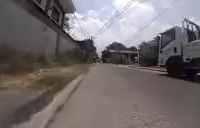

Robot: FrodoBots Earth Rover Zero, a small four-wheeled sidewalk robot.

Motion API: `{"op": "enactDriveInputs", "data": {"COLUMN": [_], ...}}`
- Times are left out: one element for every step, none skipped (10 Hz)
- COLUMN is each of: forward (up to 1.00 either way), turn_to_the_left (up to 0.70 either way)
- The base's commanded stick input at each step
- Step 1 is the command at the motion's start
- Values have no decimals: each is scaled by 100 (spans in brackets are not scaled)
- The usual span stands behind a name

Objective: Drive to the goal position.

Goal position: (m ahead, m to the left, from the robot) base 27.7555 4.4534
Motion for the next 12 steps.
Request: {"op": "enactDriveInputs", "data": {"forward": [100,100,100,100,100,100,100,100,100,100,100,100], "turn_to_the_left": [-17,-2,0,0,0,0,0,0,0,0,0,0]}}
